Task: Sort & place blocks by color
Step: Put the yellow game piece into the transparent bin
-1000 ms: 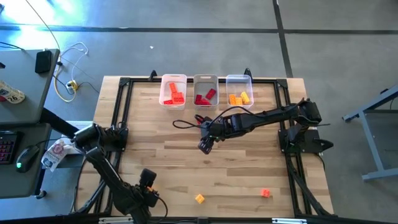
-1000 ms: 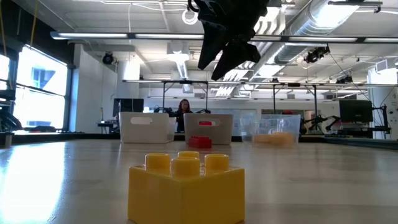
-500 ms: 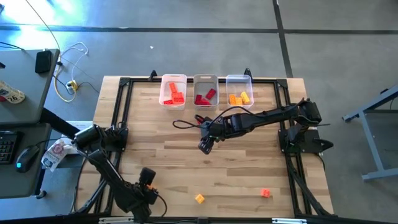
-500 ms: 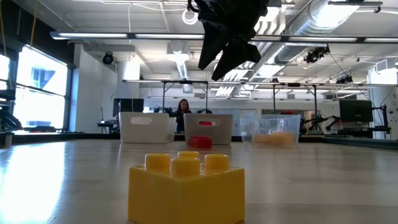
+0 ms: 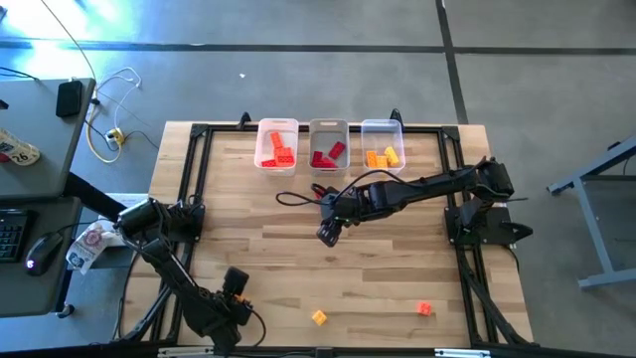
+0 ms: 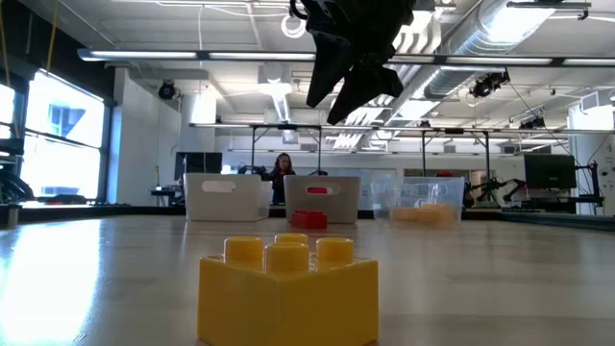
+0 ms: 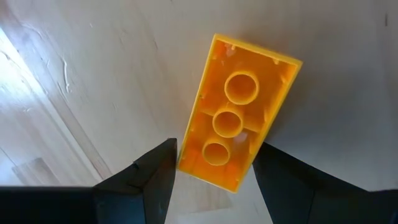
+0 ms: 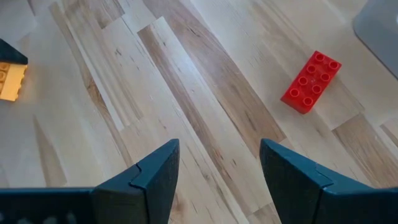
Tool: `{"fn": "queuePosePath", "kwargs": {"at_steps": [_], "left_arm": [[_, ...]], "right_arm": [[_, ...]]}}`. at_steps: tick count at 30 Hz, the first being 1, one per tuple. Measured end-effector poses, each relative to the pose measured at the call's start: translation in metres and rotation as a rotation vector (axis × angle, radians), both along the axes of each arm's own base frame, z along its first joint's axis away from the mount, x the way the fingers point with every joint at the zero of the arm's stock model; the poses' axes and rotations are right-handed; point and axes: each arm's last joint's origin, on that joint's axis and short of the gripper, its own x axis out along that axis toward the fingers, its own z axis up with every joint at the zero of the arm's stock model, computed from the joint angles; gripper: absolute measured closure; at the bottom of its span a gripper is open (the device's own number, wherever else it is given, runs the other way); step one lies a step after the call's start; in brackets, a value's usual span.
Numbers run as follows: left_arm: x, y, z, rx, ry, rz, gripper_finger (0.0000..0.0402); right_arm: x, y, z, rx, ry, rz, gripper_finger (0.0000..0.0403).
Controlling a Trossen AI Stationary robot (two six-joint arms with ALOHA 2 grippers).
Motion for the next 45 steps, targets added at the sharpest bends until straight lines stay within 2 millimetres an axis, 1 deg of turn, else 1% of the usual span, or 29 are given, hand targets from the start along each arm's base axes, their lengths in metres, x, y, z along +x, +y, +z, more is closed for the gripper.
{"fn": "queuePosePath", "kwargs": {"at_steps": [3,6,14,18,24,29,34,39,42,45], "left_arm": [[0.001,-0.001,0.000,-0.004,-0.006,-0.011,0.0203],[0.002,-0.001,0.000,-0.010,-0.019,-0.012,0.0216],[0.003,-0.001,0.000,0.005,-0.050,0.012,0.0293],[0.003,-0.001,0.001,0.005,-0.081,0.067,0.0293],[0.007,0.001,0.004,0.005,-0.160,0.134,0.0293],[0.015,0.008,0.005,0.053,-0.225,0.176,0.0292],[0.027,0.020,0.006,0.102,-0.290,0.215,0.0293],[0.039,0.034,0.008,0.169,-0.363,0.261,0.0291],[0.046,0.043,0.009,0.213,-0.411,0.287,0.0291],[0.053,0.047,0.013,0.238,-0.455,0.300,0.0293]], "right_arm": [[0.000,0.000,0.000,0.000,0.000,0.001,0.0192],[0.000,0.000,0.000,0.000,0.000,0.001,0.0192],[0.000,0.001,0.000,0.004,0.001,0.007,0.0192],[-0.002,0.012,0.000,0.009,0.001,0.038,0.0192],[-0.004,0.040,0.001,0.013,-0.027,0.112,0.0192],[-0.004,0.066,0.006,0.031,-0.106,0.179,0.0192],[-0.005,0.087,0.011,0.047,-0.184,0.235,0.0192],[-0.007,0.098,0.014,0.011,-0.225,0.238,0.0192],[-0.008,0.101,0.014,-0.017,-0.237,0.224,0.0192],[-0.008,0.102,0.014,-0.039,-0.239,0.227,0.0192]]}}
